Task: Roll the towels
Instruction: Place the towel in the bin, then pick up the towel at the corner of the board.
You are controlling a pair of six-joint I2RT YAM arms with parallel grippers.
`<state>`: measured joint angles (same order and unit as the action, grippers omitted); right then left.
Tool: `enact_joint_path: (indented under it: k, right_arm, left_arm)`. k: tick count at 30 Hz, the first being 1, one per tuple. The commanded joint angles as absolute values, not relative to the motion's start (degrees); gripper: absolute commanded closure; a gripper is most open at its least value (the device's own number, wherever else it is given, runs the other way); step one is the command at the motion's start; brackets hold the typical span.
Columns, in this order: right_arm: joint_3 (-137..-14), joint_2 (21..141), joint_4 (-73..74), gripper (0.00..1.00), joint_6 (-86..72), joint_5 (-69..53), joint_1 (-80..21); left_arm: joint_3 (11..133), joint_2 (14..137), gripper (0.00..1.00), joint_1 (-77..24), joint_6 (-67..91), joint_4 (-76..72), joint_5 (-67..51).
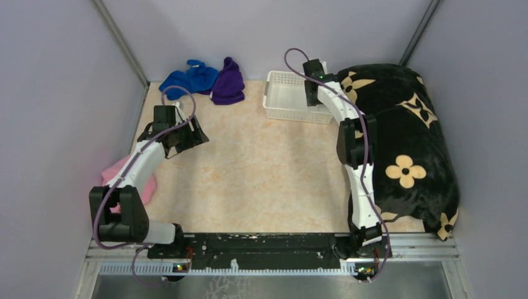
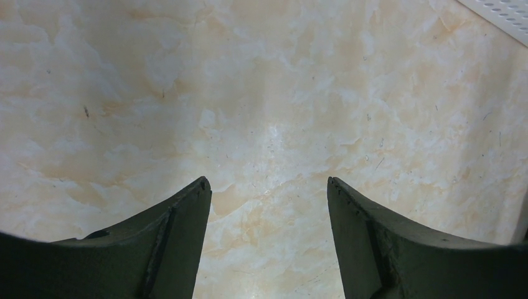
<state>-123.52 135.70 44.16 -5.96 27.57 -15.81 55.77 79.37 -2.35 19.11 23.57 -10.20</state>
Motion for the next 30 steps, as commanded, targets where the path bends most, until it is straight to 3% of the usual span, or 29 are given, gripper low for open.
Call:
enact_joint_path:
  k: [1,4,8,11,17,30]
  right_arm:
    - [-121.98,124.11,42.85,0.34,-5.47,24.25,-15.53]
    - [-113.27,115.44,38.86,0.32,-5.71,20.71,-15.61]
    - [-89.5,96.91,25.67,0.27,-6.67,13.85,-15.7]
    - [-74.89,82.37,17.3,0.23,-7.98,9.49,-15.7]
    - [-54.95,65.36,8.88,0.2,-11.47,2.66,-15.64]
    - [-41.86,51.54,6.77,0.2,-14.17,-4.31,-15.64]
  left_arm:
    - [56.09,79.8,0.26,-1.92,17.45,22.29,-11.94]
    - [57.79,81.37,0.26,-1.88,17.16,22.28,-11.34]
    - [64.49,86.64,0.26,-2.06,18.9,23.11,-10.83]
    - [71.03,93.13,0.26,-2.38,20.38,21.94,-10.41]
    - [84.22,107.93,0.26,-2.57,25.45,17.64,-12.34]
    - [106.94,132.98,0.31,-2.6,28.08,5.64,-9.44]
